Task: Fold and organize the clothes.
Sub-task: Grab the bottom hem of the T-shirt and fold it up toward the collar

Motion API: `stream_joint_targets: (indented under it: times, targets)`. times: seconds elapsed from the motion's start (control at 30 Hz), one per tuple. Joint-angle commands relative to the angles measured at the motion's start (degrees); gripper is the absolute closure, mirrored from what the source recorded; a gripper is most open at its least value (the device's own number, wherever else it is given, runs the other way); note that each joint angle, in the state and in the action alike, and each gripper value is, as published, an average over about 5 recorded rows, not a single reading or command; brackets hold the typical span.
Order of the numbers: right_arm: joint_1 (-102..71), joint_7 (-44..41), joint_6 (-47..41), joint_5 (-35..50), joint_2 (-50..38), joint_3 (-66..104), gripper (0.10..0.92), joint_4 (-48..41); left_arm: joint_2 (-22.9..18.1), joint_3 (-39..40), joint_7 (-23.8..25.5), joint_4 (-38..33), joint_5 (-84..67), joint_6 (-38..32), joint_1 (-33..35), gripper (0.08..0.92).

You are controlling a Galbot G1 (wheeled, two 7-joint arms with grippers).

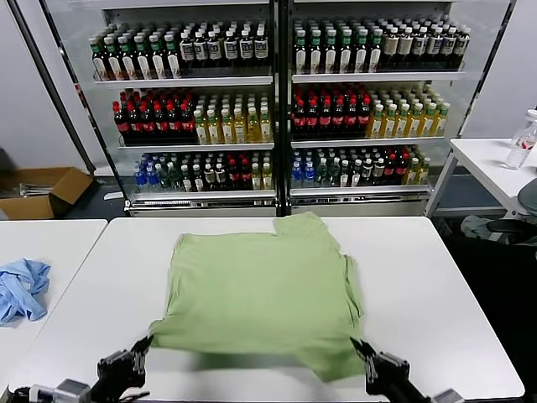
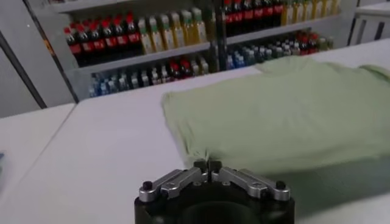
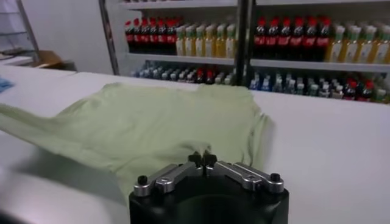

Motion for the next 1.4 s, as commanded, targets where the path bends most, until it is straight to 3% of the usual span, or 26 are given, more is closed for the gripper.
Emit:
stream_joint_targets:
  times: [0.03,0.4,0.83,0.97,1.13,1.23,1.4]
  targets:
    - [10.99,1.46,-1.95,1.77,-0.30,-2.42,0.919,-4.07,0.30,2.82,1.06,8.46,-1.21,-0.81,-12.14,0.917]
    - [22.19,2.24,-2.90,-1.17,1.91,-9.86,0.919,-13.73,0.05,11.22,1.48,19.54,-0.99,-1.86,-24.72,0.917]
    - [25.54,3.41,-5.32,-2.67,4.32,-11.35,0.909,-17.31,1.32,16.07,2.44,25.59,0.49,-2.26,-30.91,0.917]
    - [26.58,3.56,-6.71,-6.64,5.54,-13.35,0.822,-20.86,0.93,16.88,1.62,30.33,3.10,-1.82,-32.28,0.885]
    - [27.27,4.21,-8.14,-9.89,8.27,-14.03,0.683,-22.29,0.24,17.94,-0.17,33.84,4.78,-2.13,-33.73,0.749]
    - [26.18,3.99,-8.12,-9.16,7.88,-12.68,0.597,-20.05,0.98,16.85,-0.36,31.74,4.62,-2.59,-32.14,0.662]
    - [20.36,3.57,-7.43,-7.32,4.90,-8.48,0.449,-13.47,3.96,13.29,-0.31,22.40,0.95,-1.66,-24.54,0.515]
